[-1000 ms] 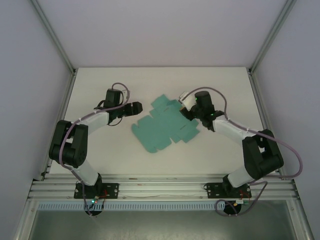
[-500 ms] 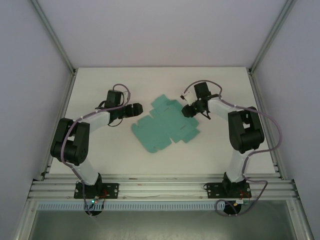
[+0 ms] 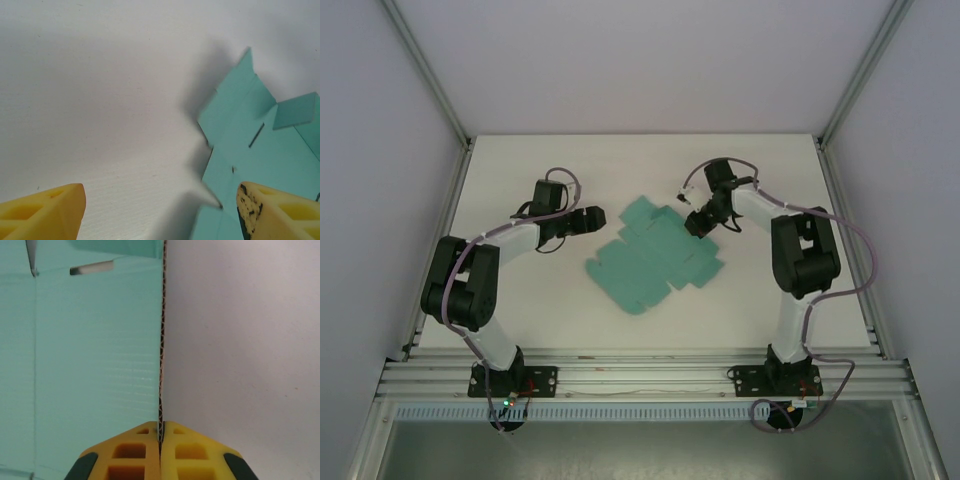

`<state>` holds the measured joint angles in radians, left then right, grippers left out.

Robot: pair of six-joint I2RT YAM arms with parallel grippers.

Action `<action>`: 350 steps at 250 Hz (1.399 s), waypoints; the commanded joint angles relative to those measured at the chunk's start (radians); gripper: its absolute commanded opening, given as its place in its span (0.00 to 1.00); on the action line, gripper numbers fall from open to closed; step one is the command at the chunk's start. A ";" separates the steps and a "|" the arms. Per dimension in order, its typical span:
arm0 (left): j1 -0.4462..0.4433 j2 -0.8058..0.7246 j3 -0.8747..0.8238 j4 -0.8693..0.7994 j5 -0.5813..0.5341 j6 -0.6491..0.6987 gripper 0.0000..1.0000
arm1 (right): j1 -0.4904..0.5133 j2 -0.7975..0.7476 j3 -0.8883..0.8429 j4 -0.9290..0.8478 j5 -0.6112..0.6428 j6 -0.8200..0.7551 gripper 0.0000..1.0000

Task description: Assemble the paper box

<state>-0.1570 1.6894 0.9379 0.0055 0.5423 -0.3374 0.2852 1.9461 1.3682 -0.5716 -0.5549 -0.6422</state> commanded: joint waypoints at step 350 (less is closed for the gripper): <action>0.020 0.053 0.103 0.042 0.206 0.126 0.78 | 0.110 -0.508 -0.404 0.605 0.104 -0.131 0.00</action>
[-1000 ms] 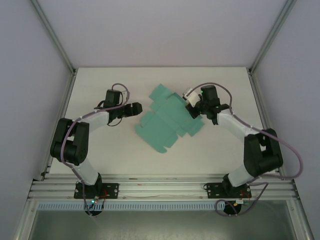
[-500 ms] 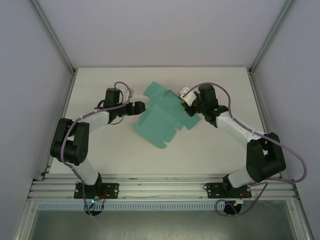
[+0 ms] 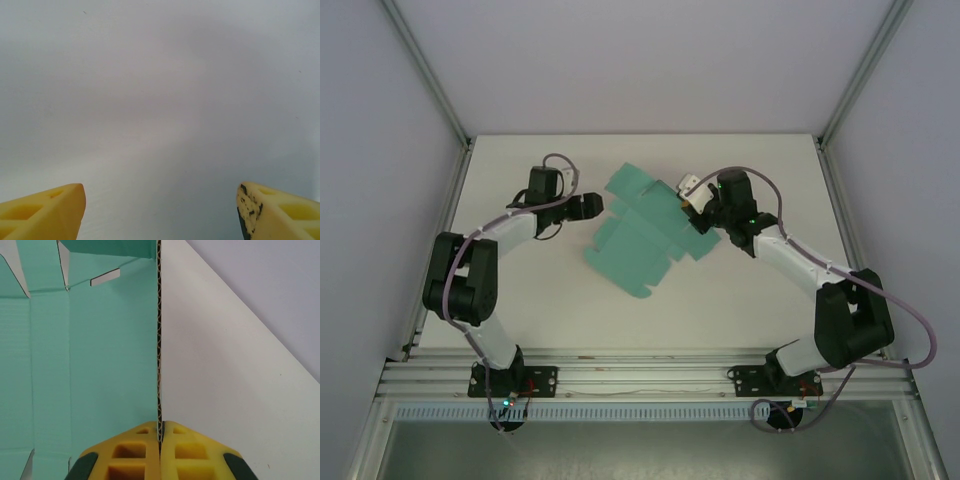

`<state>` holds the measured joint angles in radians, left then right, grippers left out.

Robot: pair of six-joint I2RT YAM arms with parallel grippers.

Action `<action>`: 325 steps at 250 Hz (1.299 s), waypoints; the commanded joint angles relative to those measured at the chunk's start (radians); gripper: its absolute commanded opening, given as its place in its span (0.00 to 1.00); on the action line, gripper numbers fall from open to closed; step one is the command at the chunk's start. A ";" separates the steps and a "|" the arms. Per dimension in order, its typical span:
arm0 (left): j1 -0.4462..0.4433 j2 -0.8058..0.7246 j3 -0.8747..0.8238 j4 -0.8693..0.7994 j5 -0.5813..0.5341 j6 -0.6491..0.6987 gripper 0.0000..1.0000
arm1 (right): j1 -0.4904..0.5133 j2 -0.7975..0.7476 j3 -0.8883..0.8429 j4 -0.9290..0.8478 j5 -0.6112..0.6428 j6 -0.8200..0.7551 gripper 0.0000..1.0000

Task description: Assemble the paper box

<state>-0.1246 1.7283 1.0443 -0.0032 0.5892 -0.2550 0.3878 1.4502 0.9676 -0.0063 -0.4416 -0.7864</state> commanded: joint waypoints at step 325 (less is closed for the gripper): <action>-0.082 0.158 0.014 0.191 0.425 0.030 0.00 | 0.009 -0.018 0.031 0.048 -0.116 0.016 0.00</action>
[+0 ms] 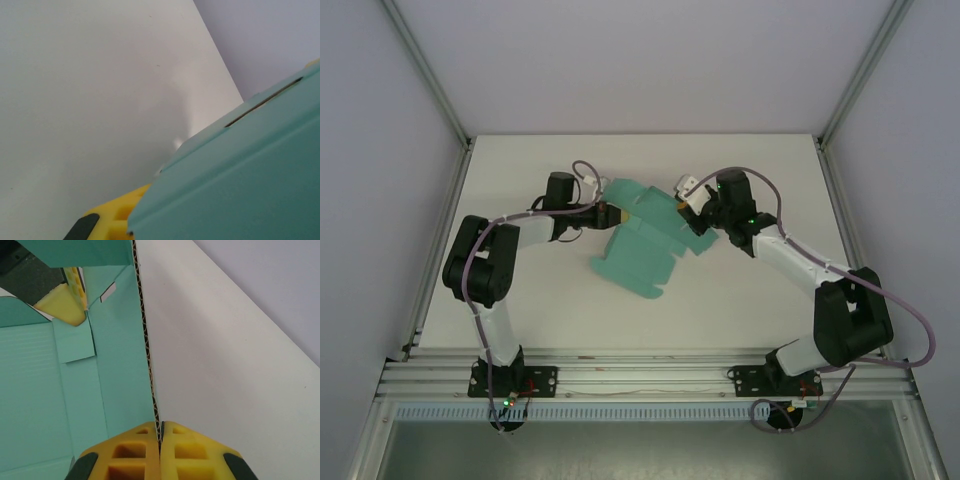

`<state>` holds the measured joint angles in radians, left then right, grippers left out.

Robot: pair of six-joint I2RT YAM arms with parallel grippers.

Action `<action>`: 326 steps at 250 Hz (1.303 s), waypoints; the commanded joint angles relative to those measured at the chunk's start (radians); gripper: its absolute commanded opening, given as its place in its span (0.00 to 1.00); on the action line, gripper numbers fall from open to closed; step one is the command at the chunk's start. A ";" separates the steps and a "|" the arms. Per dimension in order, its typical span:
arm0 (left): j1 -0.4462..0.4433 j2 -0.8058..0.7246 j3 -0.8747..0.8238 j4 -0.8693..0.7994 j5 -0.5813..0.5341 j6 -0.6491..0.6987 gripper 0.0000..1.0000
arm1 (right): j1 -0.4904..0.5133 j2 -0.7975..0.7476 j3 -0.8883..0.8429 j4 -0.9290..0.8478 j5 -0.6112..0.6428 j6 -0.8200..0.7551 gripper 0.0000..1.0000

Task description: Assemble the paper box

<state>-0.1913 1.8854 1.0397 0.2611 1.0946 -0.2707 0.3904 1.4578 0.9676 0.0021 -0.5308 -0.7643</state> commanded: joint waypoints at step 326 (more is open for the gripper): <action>0.111 0.011 0.176 -0.314 -0.708 -0.112 1.00 | 0.238 0.310 -0.164 0.857 0.642 -0.901 0.00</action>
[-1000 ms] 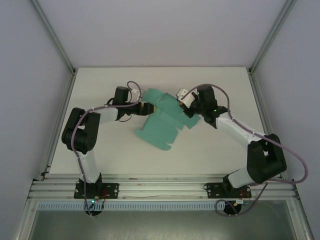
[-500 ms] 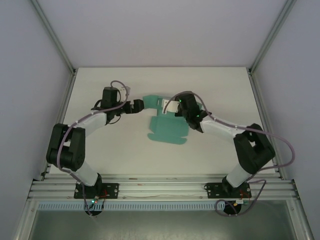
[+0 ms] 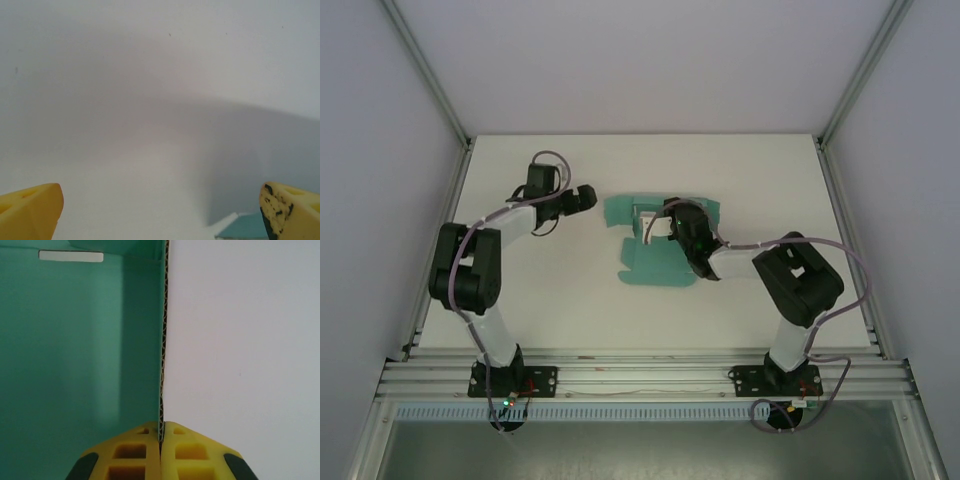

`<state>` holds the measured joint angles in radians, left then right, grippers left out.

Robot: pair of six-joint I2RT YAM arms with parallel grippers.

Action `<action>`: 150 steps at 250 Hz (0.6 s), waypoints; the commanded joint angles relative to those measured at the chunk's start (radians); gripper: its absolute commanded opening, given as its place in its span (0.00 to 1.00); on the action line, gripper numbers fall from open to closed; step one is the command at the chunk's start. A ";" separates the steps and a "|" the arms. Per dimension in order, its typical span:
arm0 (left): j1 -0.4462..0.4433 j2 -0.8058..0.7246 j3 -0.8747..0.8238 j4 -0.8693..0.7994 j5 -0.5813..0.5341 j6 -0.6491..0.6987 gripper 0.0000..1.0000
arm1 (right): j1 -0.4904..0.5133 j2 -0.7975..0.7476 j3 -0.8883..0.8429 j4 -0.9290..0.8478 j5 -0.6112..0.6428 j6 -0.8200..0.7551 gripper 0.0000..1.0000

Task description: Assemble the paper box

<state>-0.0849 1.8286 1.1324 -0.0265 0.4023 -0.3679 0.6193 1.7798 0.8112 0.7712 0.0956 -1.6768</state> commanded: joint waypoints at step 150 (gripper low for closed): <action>-0.046 0.099 0.007 0.202 0.461 0.173 0.68 | 0.012 -0.054 0.014 -0.008 0.032 0.116 0.00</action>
<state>-0.0971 1.9789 1.1622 0.1219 0.7612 -0.2920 0.6231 1.7641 0.8043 0.7792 0.1127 -1.5986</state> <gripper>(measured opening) 0.723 0.050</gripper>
